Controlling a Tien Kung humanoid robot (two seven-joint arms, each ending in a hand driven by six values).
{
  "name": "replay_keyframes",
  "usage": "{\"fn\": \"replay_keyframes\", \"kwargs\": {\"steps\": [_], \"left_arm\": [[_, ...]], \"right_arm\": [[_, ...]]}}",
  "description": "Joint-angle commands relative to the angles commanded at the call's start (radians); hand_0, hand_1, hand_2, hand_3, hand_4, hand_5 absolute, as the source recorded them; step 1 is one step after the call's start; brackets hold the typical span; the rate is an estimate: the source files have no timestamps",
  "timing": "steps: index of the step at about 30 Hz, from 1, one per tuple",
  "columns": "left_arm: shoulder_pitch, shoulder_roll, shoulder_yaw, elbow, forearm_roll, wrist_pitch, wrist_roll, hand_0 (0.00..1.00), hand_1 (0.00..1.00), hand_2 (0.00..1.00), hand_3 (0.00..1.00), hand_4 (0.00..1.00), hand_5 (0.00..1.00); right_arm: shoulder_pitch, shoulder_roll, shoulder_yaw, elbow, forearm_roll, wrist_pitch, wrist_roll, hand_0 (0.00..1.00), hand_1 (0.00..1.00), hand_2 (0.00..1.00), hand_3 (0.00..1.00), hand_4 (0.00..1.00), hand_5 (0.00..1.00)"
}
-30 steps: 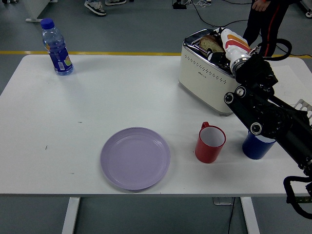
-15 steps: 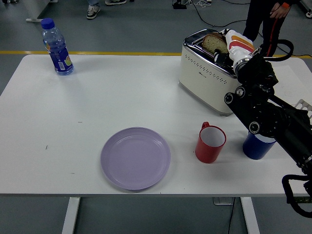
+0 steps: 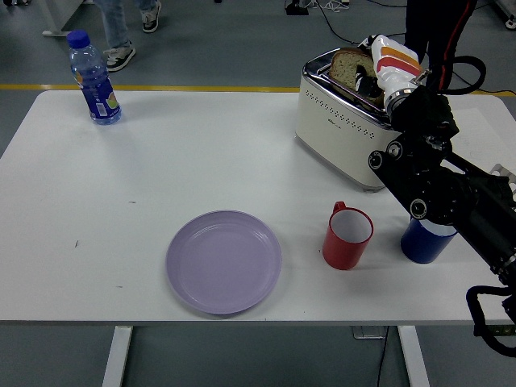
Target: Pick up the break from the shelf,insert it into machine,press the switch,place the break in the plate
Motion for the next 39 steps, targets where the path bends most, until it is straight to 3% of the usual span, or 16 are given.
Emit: {"fn": "replay_keyframes", "kwargs": {"steps": [1, 11, 17, 26, 32, 34, 39], "left_arm": [[0.000, 0.000, 0.000, 0.000, 0.000, 0.000, 0.000, 0.677, 0.699, 0.688, 0.558, 0.289, 0.862], [0.002, 0.002, 0.000, 0.000, -0.006, 0.001, -0.001, 0.677, 0.699, 0.688, 0.558, 0.288, 0.863], [0.004, 0.004, 0.000, 0.000, -0.007, 0.000, -0.001, 0.677, 0.699, 0.689, 0.558, 0.288, 0.862], [0.008, 0.005, 0.002, 0.000, -0.008, 0.000, -0.001, 0.677, 0.699, 0.689, 0.558, 0.287, 0.863], [0.012, 0.005, 0.001, 0.000, -0.008, 0.000, -0.001, 0.677, 0.699, 0.688, 0.558, 0.287, 0.863], [0.012, 0.005, 0.002, 0.000, -0.009, 0.000, -0.001, 0.677, 0.699, 0.688, 0.558, 0.287, 0.863], [0.014, 0.005, 0.001, 0.000, -0.014, 0.003, -0.003, 0.676, 0.699, 0.688, 0.558, 0.287, 0.865]], "right_arm": [[0.000, 0.000, 0.000, 0.002, -0.001, 0.002, 0.001, 0.280, 0.282, 0.364, 0.480, 0.411, 0.002], [-0.002, -0.049, 0.016, 0.080, -0.023, -0.001, 0.006, 0.270, 0.257, 0.348, 0.474, 0.393, 0.002], [-0.006, -0.118, 0.052, 0.181, -0.014, -0.027, 0.013, 0.263, 0.250, 0.341, 0.474, 0.385, 0.002], [-0.026, -0.185, 0.108, 0.311, 0.037, -0.074, 0.026, 0.243, 0.241, 0.328, 0.480, 0.382, 0.002], [-0.053, -0.242, 0.162, 0.467, 0.073, -0.091, 0.034, 0.239, 0.232, 0.321, 0.481, 0.379, 0.002], [-0.056, -0.246, 0.166, 0.489, 0.088, -0.092, 0.035, 0.239, 0.232, 0.321, 0.481, 0.379, 0.002], [-0.102, -0.276, 0.190, 0.650, 0.220, -0.056, 0.014, 0.245, 0.237, 0.324, 0.483, 0.418, 0.002]]}}
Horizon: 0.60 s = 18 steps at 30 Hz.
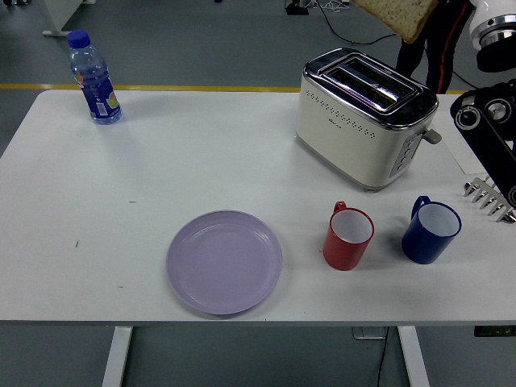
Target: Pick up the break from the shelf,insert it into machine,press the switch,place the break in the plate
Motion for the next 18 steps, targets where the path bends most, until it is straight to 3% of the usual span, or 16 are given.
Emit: {"fn": "replay_keyframes", "kwargs": {"steps": [4, 7, 18], "left_arm": [[0.000, -0.001, 0.001, 0.000, -0.003, 0.001, -0.001, 0.677, 0.698, 0.688, 0.558, 0.286, 0.865], [0.003, -0.002, -0.005, 0.000, 0.007, 0.000, 0.001, 0.677, 0.698, 0.688, 0.558, 0.286, 0.865], [0.012, -0.003, -0.022, 0.000, 0.036, -0.004, 0.004, 0.676, 0.698, 0.687, 0.557, 0.285, 0.869]], "right_arm": [[-0.040, -0.015, -0.034, 0.117, 0.103, 0.027, -0.008, 0.245, 0.233, 0.324, 0.491, 0.413, 0.002], [-0.073, -0.005, -0.080, 0.197, 0.146, 0.043, -0.001, 0.245, 0.233, 0.324, 0.491, 0.413, 0.002], [-0.146, 0.006, -0.257, 0.374, 0.320, 0.071, 0.010, 0.237, 0.230, 0.322, 0.494, 0.402, 0.002]]}}
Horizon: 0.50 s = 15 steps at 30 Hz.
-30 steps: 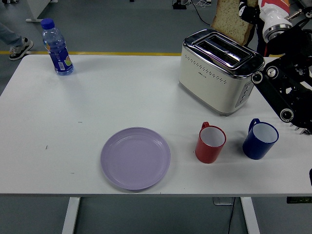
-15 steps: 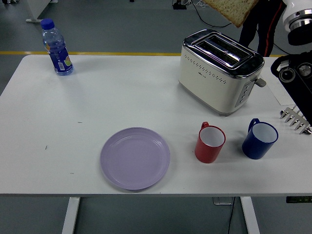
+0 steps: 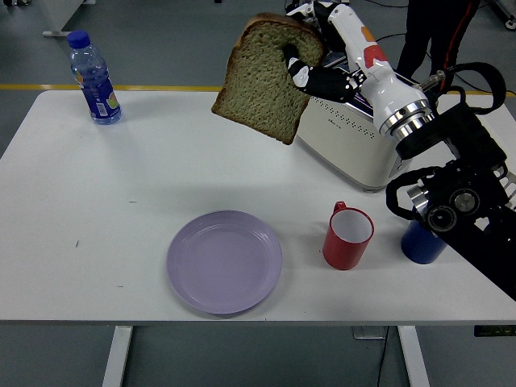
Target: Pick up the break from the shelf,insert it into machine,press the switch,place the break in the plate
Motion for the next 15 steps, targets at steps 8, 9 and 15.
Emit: {"fn": "replay_keyframes", "kwargs": {"steps": [8, 9, 15], "left_arm": [[0.005, 0.001, -0.010, 0.000, 0.013, -0.001, 0.000, 0.676, 0.698, 0.687, 0.557, 0.285, 0.868], [0.005, 0.001, -0.011, 0.000, 0.015, -0.002, 0.000, 0.676, 0.698, 0.687, 0.557, 0.285, 0.868], [0.004, 0.003, -0.012, 0.000, 0.020, -0.003, 0.000, 0.677, 0.697, 0.687, 0.557, 0.284, 0.869]], "right_arm": [[-0.038, -0.012, -0.120, 0.046, 0.216, 0.004, 0.022, 0.235, 0.225, 0.322, 0.495, 0.402, 0.002], [-0.040, -0.012, -0.126, 0.047, 0.235, 0.004, 0.023, 0.235, 0.225, 0.322, 0.495, 0.402, 0.002], [-0.053, 0.010, -0.220, 0.015, 0.332, 0.007, 0.034, 0.226, 0.222, 0.320, 0.496, 0.411, 0.002]]}}
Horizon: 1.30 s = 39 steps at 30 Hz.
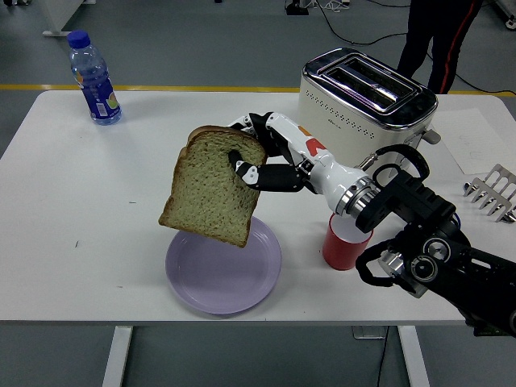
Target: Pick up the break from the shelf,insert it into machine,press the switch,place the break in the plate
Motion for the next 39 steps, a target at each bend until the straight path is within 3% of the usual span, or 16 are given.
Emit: {"fn": "replay_keyframes", "kwargs": {"steps": [4, 16, 25, 39], "left_arm": [[-0.002, 0.000, 0.002, 0.000, -0.003, 0.000, -0.001, 0.677, 0.696, 0.687, 0.557, 0.284, 0.869], [-0.015, -0.001, 0.014, 0.000, -0.016, 0.000, -0.001, 0.677, 0.697, 0.686, 0.557, 0.284, 0.869], [-0.022, -0.001, 0.016, 0.000, -0.019, -0.001, 0.000, 0.677, 0.697, 0.687, 0.557, 0.285, 0.868], [-0.024, -0.002, 0.016, 0.000, -0.021, 0.001, -0.001, 0.678, 0.697, 0.687, 0.557, 0.287, 0.869]], "right_arm": [[-0.004, 0.015, -0.039, -0.021, 0.010, 0.001, 0.001, 0.227, 0.221, 0.318, 0.498, 0.408, 0.002], [0.018, 0.130, -0.190, -0.158, 0.013, 0.002, -0.002, 0.222, 0.218, 0.318, 0.500, 0.410, 0.002], [0.056, 0.227, -0.231, -0.310, -0.046, -0.027, 0.001, 0.216, 0.214, 0.317, 0.499, 0.417, 0.002], [0.069, 0.238, -0.231, -0.413, -0.107, -0.020, -0.025, 0.213, 0.212, 0.316, 0.499, 0.406, 0.002]]}}
